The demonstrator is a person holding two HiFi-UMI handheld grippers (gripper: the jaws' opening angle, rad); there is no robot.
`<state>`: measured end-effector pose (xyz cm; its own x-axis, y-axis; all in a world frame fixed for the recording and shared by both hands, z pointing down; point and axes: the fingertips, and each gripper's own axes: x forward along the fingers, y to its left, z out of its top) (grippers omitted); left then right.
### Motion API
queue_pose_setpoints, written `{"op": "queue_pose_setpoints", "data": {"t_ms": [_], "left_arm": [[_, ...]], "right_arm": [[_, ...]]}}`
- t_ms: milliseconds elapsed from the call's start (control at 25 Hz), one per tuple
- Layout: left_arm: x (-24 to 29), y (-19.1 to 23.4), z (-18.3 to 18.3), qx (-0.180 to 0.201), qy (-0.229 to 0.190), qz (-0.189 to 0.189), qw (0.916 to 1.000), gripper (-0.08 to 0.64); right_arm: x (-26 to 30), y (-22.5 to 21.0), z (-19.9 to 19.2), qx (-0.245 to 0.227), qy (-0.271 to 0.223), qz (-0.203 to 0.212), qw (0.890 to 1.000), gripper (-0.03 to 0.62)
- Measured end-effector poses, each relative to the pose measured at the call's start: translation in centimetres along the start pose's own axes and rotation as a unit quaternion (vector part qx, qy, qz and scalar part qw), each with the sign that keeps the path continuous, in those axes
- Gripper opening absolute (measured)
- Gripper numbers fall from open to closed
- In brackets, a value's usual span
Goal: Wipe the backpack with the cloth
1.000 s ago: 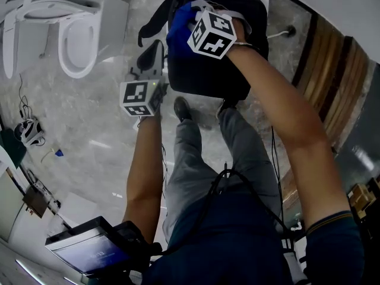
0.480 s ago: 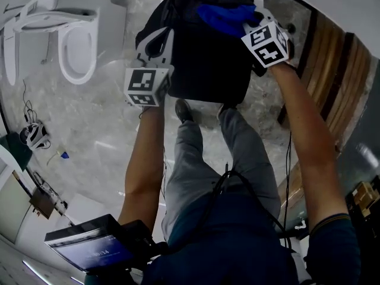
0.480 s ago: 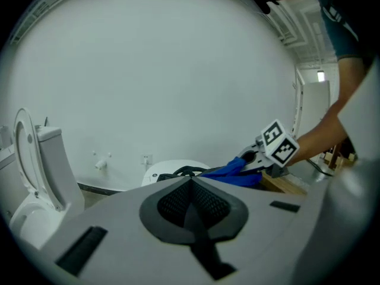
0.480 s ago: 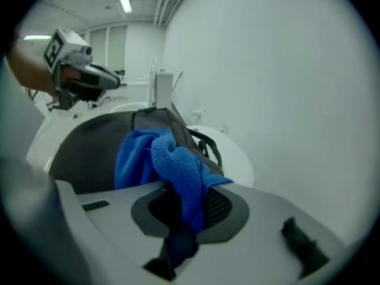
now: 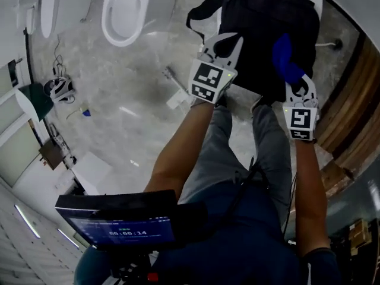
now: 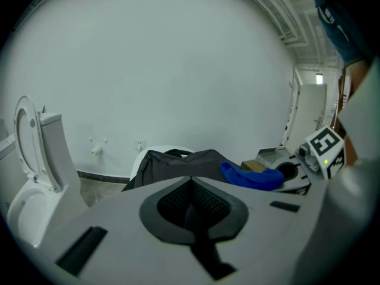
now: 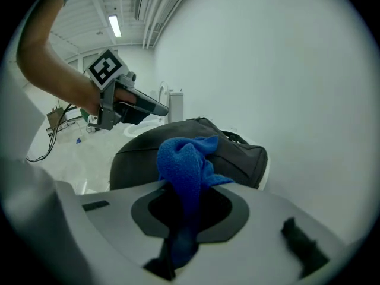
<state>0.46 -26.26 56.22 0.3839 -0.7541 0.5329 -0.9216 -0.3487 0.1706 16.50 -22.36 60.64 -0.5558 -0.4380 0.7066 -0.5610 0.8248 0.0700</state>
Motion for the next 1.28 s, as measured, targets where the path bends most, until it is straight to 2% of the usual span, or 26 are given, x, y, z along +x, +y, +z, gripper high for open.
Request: {"op": "queue_pose_setpoints", "data": {"t_ms": [240,560,640,720,800,880,960,1080,1200,1280], "left_arm": [[-3.7,0.3,-1.1,-0.009,0.009,-0.003,0.9999,0.003],[-8.2,1.3,-4.6,-0.025,0.029,0.003,0.9993,0.003],[-9.4,1.8,-5.7,-0.028,0.035,0.007,0.999,0.004],[-10.7,2.5,-6.9,-0.032,0.04,0.01,0.9986,0.003],[-12.1,3.1,-7.9,-0.039,0.045,0.013,0.9982,0.003],[-13.6,3.4,-8.3,-0.046,0.041,0.015,0.998,0.004],[-15.5,3.7,-8.3,-0.052,0.033,0.014,0.998,0.003],[-18.7,3.2,-7.4,-0.056,0.026,0.003,0.9981,0.004],[-21.1,2.3,-5.1,-0.052,0.004,-0.015,0.9985,0.003],[-22.4,2.3,-3.6,-0.047,-0.014,-0.028,0.9984,0.003]], "right_arm": [[1.0,6.7,1.5,-0.016,-0.004,0.026,1.0,0.055],[4.6,18.2,2.1,-0.089,0.034,0.11,0.989,0.055],[5.7,21.0,1.3,-0.114,0.06,0.13,0.983,0.054],[6.9,23.7,-1.4,-0.136,0.116,0.159,0.971,0.055],[7.4,24.9,-5.5,-0.121,0.19,0.175,0.959,0.055],[6.7,24.5,-8.0,-0.085,0.225,0.174,0.955,0.055],[5.2,24.1,-7.8,-0.076,0.215,0.173,0.958,0.055],[1.2,23.5,-5.4,-0.058,0.184,0.164,0.967,0.054],[-2.4,20.9,-0.7,-0.01,0.128,0.116,0.985,0.055],[-4.4,19.6,3.5,0.031,0.077,0.089,0.993,0.055]]}}
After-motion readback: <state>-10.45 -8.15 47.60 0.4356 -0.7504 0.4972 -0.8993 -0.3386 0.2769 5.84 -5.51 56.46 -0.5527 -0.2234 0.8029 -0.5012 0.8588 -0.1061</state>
